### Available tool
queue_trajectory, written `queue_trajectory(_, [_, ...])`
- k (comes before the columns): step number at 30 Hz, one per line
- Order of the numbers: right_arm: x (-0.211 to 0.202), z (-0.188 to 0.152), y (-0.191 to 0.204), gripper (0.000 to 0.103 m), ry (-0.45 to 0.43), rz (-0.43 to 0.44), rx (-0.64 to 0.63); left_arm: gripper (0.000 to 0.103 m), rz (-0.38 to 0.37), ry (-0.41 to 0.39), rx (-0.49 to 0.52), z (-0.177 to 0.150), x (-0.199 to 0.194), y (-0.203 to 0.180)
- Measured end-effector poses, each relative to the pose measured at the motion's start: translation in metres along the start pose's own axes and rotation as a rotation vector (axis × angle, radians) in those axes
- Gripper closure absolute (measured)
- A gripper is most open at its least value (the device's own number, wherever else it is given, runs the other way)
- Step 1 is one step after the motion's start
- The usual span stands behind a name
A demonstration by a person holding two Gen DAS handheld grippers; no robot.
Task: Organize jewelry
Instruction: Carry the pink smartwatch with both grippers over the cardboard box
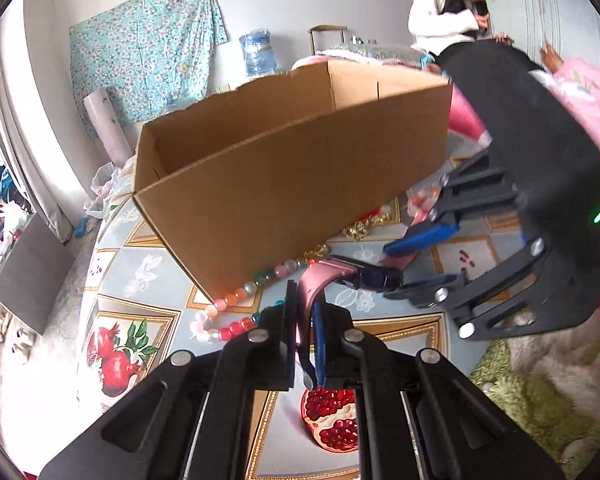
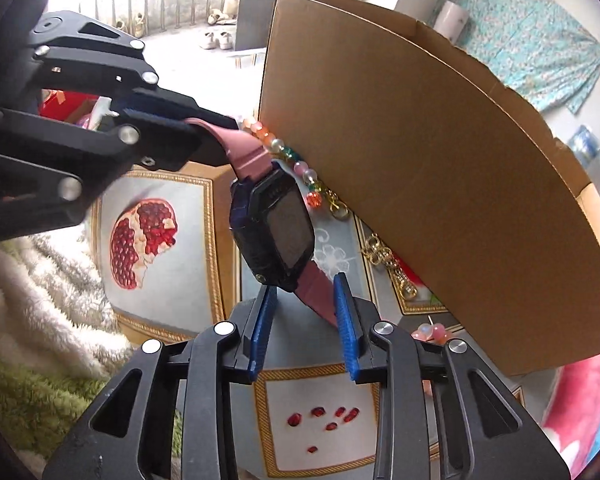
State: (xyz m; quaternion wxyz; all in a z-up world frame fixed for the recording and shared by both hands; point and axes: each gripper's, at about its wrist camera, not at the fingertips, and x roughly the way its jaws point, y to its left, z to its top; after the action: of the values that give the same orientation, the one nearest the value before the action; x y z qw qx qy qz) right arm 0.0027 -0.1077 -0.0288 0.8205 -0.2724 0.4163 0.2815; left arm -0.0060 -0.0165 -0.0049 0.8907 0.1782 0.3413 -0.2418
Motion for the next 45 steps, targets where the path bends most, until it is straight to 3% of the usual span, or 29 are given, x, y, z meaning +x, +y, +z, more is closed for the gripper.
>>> queue_trajectory(3, [-0.003,-0.004,0.006,0.084,-0.012,-0.018,0.033,0.096,0.02,0.004,-0.003,-0.003,0.0,-0.001])
queue_trajectory(10, [-0.01,-0.017,0.018,0.088,-0.02,-0.114,0.047,0.096,0.057,0.04,-0.023,-0.009,-0.006,-0.007])
queue_trajectory(13, [-0.008,-0.017,0.018,0.095,-0.032,-0.16,0.05,0.097,0.067,0.058,-0.037,-0.018,-0.007,-0.004])
queue_trajectory(15, [-0.016,-0.018,0.022,0.101,-0.056,-0.187,0.054,0.097,0.066,0.038,-0.041,-0.015,-0.014,-0.004])
queue_trajectory(19, [-0.044,-0.013,0.039,0.102,-0.146,-0.279,0.038,0.097,0.101,-0.037,-0.025,-0.01,-0.039,-0.007])
queue_trajectory(22, [-0.046,-0.018,0.042,0.102,-0.161,-0.287,0.073,0.097,0.102,-0.026,-0.044,-0.012,-0.037,-0.008])
queue_trajectory(29, [-0.071,-0.007,0.037,0.102,-0.259,-0.315,0.13,0.098,0.143,-0.105,-0.019,0.004,-0.061,-0.007])
queue_trajectory(33, [-0.092,0.001,0.035,0.102,-0.305,-0.378,0.076,0.098,0.18,-0.192,0.016,0.021,-0.084,-0.007])
queue_trajectory(36, [-0.114,0.011,0.036,0.102,-0.365,-0.49,-0.002,0.098,0.183,-0.263,0.027,0.043,-0.104,0.005])
queue_trajectory(40, [-0.134,0.033,0.005,0.102,-0.444,-0.619,-0.073,0.098,0.16,-0.366,0.028,0.078,-0.119,0.023])
queue_trajectory(42, [-0.134,0.042,-0.013,0.102,-0.456,-0.627,-0.072,0.098,0.127,-0.394,0.021,0.102,-0.115,0.035])
queue_trajectory(45, [-0.127,0.058,-0.058,0.102,-0.416,-0.532,-0.022,0.098,0.086,-0.356,0.009,0.133,-0.09,0.05])
